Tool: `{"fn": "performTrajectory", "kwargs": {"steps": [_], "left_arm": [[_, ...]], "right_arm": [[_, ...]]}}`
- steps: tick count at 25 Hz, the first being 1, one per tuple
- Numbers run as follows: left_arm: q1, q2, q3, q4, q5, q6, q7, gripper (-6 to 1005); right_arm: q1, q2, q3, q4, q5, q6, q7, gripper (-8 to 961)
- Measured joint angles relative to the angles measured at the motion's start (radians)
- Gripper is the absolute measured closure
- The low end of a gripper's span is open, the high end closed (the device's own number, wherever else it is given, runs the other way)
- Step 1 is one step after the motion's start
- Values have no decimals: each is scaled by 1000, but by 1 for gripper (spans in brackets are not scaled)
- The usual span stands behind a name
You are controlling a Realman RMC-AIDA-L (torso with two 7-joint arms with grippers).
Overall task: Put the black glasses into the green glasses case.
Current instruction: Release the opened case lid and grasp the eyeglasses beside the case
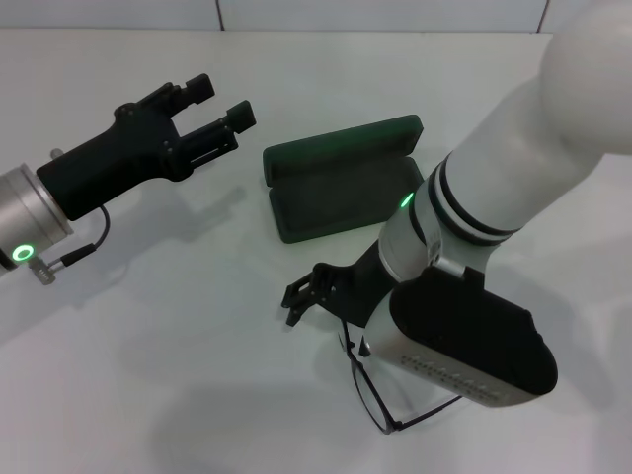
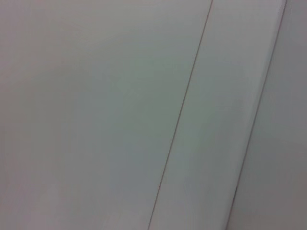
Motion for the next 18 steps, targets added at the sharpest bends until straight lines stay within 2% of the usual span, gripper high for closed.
{"fn": "performTrajectory", "kwargs": {"steps": [9, 14, 18], "left_arm": [[-2, 0, 0, 1, 0, -3, 1, 195], [-2, 0, 0, 0, 1, -4, 1, 196], [-2, 0, 0, 0, 1, -5, 1, 196]], "right_arm": [[2, 0, -45, -9, 1, 4, -2, 122], [3, 0, -58, -11, 1, 8, -3, 264], [-2, 0, -66, -15, 1, 13, -2, 301]]}}
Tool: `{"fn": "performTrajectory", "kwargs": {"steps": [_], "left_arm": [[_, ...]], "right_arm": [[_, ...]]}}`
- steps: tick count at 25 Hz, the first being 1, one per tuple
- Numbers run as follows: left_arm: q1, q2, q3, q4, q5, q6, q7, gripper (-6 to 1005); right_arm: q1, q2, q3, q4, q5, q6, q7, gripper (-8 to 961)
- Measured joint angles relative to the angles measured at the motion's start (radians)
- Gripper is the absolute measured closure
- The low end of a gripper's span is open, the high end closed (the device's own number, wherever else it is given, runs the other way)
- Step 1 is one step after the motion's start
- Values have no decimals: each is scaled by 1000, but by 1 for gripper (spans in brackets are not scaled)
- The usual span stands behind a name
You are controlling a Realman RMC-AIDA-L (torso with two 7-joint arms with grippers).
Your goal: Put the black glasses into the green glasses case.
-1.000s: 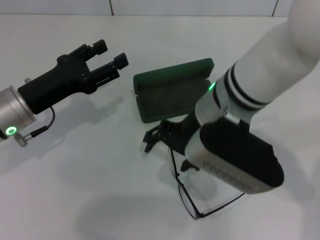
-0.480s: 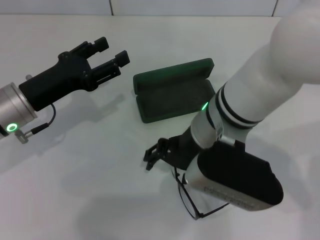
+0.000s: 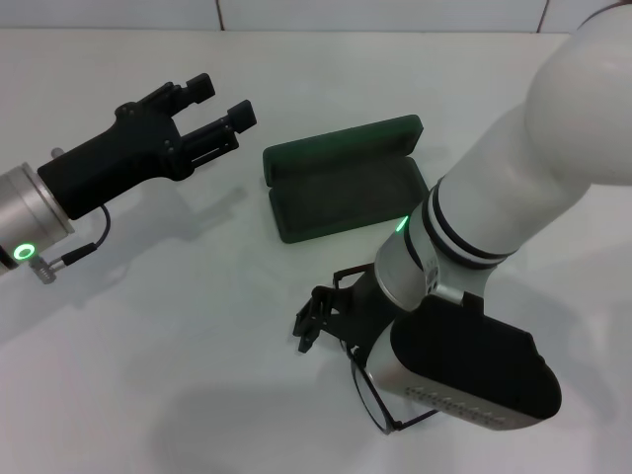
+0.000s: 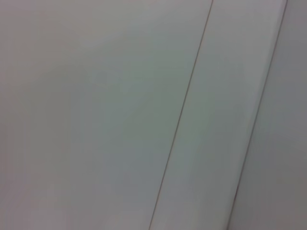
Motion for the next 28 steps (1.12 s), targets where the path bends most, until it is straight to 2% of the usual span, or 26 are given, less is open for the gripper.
{"fn": "performTrajectory", "kwargs": {"steps": [12, 23, 28], "left_arm": [[6, 0, 0, 0, 0, 0, 0, 197], [11, 8, 0, 0, 0, 2, -7, 198], [10, 9, 0, 3, 0, 14, -19, 198]], "right_arm": [[-11, 0, -6, -17, -12, -5, 0, 417], [-30, 0, 34, -43, -4, -21, 24, 807], [-106, 0, 155, -103, -4, -92, 31, 820]]}}
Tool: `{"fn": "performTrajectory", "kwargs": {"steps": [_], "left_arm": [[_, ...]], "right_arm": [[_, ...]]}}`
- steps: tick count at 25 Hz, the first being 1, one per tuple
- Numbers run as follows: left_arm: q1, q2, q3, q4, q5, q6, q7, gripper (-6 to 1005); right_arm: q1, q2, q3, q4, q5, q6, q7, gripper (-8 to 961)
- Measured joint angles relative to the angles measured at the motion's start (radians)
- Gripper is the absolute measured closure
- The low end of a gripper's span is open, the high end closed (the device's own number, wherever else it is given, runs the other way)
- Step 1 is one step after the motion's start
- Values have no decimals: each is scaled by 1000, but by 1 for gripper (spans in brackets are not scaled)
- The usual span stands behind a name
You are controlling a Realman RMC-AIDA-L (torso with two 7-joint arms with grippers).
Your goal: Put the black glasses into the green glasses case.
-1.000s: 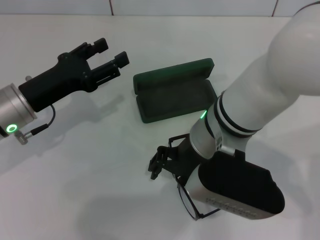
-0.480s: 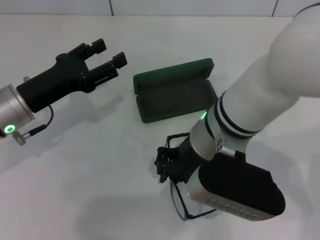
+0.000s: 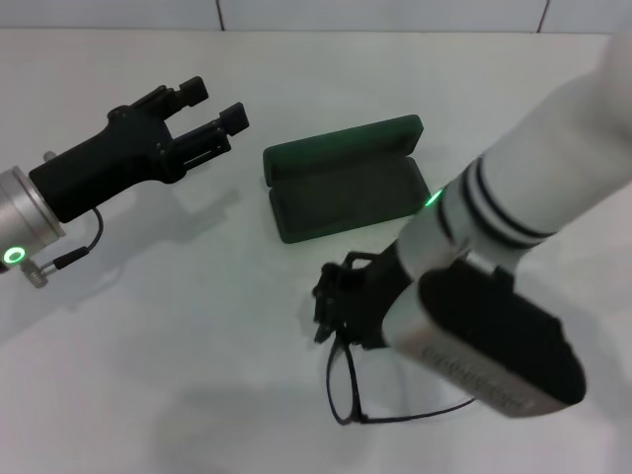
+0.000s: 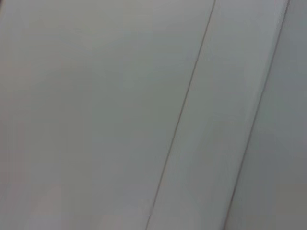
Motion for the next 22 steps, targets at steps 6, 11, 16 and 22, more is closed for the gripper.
{"fn": "performTrajectory", "kwargs": {"steps": [6, 11, 16, 22], "left_arm": [[-10, 2, 2, 6, 3, 43, -12, 198], [-24, 8, 9, 7, 5, 49, -46, 199], [-44, 13, 12, 10, 11, 70, -75, 199], [-75, 14, 13, 14, 42, 116, -69, 200]], "right_arm": [[-146, 0, 177, -74, 19, -33, 44, 830], [-297, -2, 362, -129, 169, -34, 50, 838], [-408, -3, 509, -114, 386, -25, 50, 842], [-474, -4, 633, 26, 647, -22, 58, 844]]}}
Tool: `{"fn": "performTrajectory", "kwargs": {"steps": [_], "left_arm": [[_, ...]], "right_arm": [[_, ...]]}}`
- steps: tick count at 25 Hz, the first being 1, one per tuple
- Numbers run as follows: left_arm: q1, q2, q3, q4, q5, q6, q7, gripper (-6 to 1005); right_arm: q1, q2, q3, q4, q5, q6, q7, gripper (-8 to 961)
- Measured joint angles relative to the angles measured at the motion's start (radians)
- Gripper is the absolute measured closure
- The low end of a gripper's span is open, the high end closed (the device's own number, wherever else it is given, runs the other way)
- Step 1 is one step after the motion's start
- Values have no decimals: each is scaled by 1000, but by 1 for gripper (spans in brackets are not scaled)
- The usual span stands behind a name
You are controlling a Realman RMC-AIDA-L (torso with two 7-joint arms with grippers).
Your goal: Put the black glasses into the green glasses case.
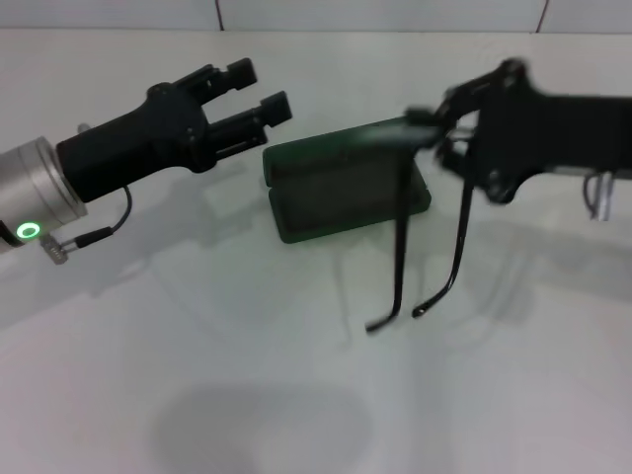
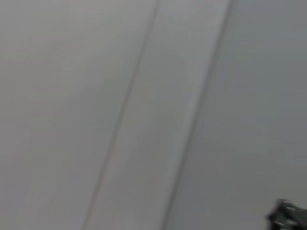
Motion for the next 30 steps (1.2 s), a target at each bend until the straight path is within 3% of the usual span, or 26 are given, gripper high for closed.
{"fn": "performTrajectory", "kwargs": {"steps": [3, 7, 13, 16, 20, 23, 30], "left_arm": [[-22, 0, 0, 6, 15, 49, 2, 200], [-60, 5, 7, 8, 32, 122, 4, 200], [-113, 7, 78, 8, 42, 176, 7, 200], [-160, 0, 131, 8, 42, 198, -2, 200], [-225, -2, 150, 4, 62, 183, -105, 200], [-257, 0, 151, -2, 92, 180, -145, 200], [-301, -23, 156, -3, 183, 140, -226, 201]], "right_arm": [[21, -3, 70, 120, 78, 0, 66, 845], [105, -16, 188, 318, 103, -20, 239, 845], [246, -71, 228, 618, 101, -82, 373, 845], [278, -71, 223, 673, 68, -85, 396, 845], [295, -53, 222, 683, -13, -82, 449, 844], [300, -45, 222, 684, -39, -84, 472, 844], [297, -40, 216, 689, -42, -125, 487, 844]]}}
